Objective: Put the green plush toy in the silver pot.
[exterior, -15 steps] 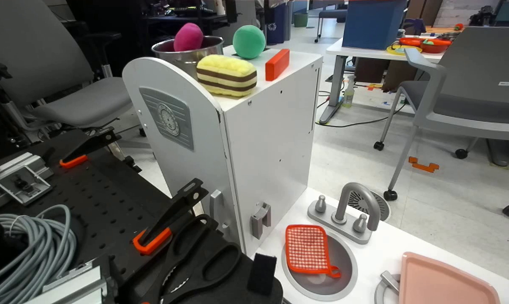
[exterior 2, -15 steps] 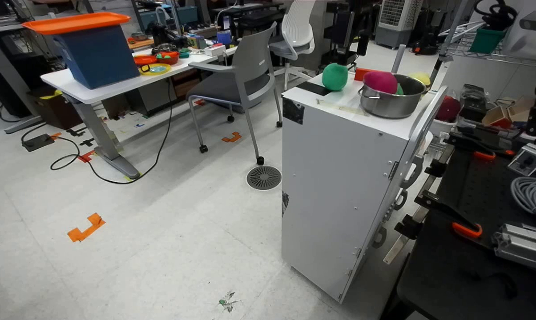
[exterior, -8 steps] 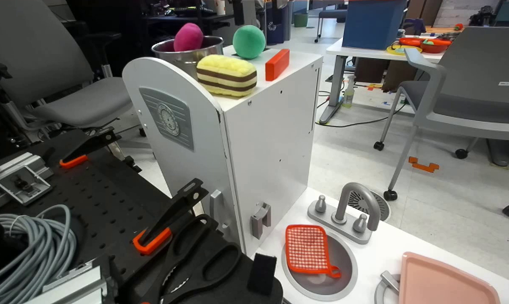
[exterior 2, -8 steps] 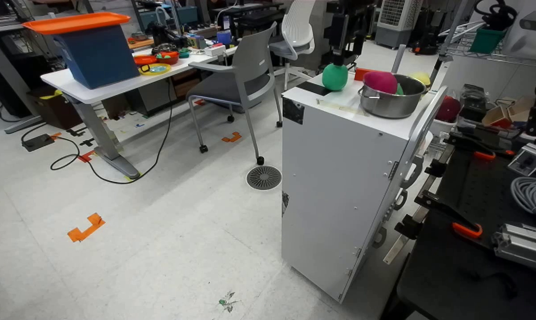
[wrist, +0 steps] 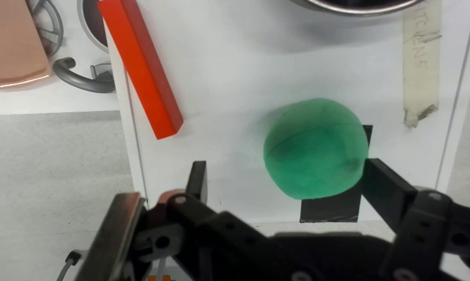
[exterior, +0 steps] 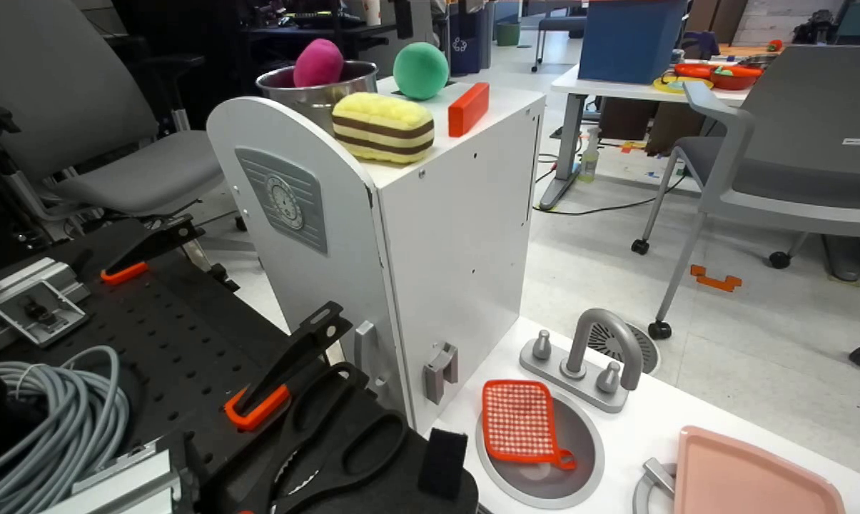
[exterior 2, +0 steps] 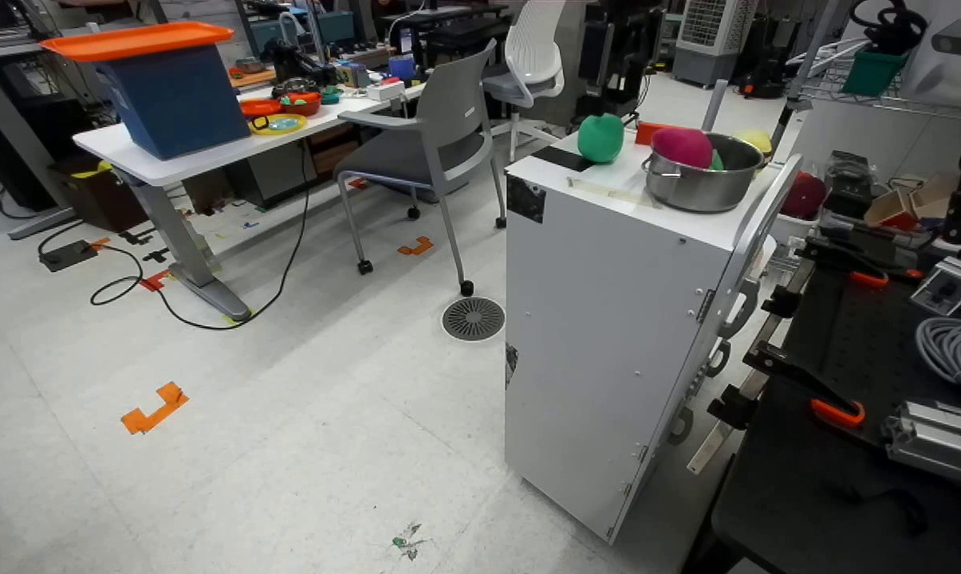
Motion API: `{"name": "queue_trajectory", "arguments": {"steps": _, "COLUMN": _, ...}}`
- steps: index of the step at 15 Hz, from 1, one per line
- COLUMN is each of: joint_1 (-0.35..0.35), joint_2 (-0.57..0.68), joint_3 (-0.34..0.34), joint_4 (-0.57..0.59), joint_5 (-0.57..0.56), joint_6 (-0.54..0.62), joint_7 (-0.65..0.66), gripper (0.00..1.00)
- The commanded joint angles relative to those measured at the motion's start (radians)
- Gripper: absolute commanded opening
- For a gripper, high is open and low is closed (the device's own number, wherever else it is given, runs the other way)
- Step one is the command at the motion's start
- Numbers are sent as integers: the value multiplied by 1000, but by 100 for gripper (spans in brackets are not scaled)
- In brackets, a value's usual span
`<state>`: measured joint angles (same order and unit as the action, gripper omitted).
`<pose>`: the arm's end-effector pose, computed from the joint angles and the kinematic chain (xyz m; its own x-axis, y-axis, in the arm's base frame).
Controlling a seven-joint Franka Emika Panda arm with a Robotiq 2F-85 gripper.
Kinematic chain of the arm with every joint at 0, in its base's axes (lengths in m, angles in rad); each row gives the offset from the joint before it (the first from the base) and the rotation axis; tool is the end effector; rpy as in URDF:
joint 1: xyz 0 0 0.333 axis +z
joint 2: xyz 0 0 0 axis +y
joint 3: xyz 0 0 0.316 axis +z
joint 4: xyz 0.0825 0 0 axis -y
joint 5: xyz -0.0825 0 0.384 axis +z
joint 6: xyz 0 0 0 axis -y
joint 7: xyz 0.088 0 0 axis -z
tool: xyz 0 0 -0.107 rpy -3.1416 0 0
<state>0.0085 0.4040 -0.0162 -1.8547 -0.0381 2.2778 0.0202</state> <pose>0.6391 -0.0052 0.3058 0.9998 -0.0017 0.0193 -0.0024 -0.9994 0.0354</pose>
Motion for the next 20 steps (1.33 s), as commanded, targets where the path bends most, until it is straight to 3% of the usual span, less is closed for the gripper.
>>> {"name": "queue_trajectory", "arguments": {"steps": 1, "joint_1": -10, "joint_2": 13, "joint_3": 13, "joint_4": 20, "joint_5": 38, "joint_6": -1, "joint_7": -4, "gripper": 100}}
{"name": "queue_trajectory", "arguments": {"steps": 11, "joint_1": -7, "joint_2": 30, "joint_3": 17, "joint_4": 15, "joint_5": 49, "joint_6": -1, "joint_7": -5, "gripper": 99}}
{"name": "queue_trajectory", "arguments": {"steps": 16, "joint_1": -2, "joint_2": 44, "joint_3": 20, "joint_4": 15, "joint_5": 42, "joint_6": 0, "joint_7": -3, "gripper": 52}}
{"name": "queue_trajectory", "arguments": {"steps": 20, "joint_1": 0, "joint_2": 45, "joint_3": 23, "joint_4": 15, "joint_5": 40, "joint_6": 0, "joint_7": 0, "gripper": 24}}
